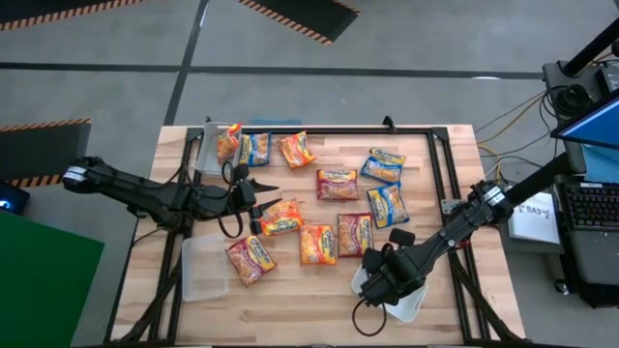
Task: Sort Maruchan noodles
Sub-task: Put the blue noodle pack into the white bin, then put the red noodle pack into the transparent bin
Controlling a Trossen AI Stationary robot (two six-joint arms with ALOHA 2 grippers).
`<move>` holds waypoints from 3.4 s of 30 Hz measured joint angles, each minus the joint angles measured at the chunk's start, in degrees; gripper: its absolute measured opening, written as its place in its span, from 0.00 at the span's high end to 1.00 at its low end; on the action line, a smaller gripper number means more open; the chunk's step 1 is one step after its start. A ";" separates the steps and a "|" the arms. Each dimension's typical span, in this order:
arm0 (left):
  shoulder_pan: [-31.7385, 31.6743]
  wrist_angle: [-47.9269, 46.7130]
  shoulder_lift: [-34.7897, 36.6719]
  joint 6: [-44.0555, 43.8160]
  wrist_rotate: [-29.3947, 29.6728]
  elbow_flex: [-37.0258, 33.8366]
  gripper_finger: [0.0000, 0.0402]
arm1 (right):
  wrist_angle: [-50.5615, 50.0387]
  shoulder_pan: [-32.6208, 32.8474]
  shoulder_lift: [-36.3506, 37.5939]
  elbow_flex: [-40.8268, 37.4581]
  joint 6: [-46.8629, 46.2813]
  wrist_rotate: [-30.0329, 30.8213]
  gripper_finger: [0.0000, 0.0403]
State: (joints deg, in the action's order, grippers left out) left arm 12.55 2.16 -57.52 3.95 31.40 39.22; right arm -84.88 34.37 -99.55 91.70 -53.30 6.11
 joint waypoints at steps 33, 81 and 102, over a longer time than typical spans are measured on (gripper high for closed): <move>-0.01 0.43 0.00 0.00 -0.02 0.00 0.68 | 4.36 -0.22 0.02 -3.42 -1.47 1.51 0.80; -0.01 18.35 -17.15 -13.61 -0.98 2.04 0.68 | 86.19 -10.49 43.21 -50.08 63.97 26.74 0.89; -6.38 -1.19 -31.17 -39.96 -1.50 17.58 0.68 | 105.70 -16.31 69.36 -72.98 66.01 11.87 0.89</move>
State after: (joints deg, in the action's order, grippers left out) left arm 6.17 0.97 -88.69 -36.02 29.89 56.80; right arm 20.82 18.06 -30.19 18.72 12.71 17.98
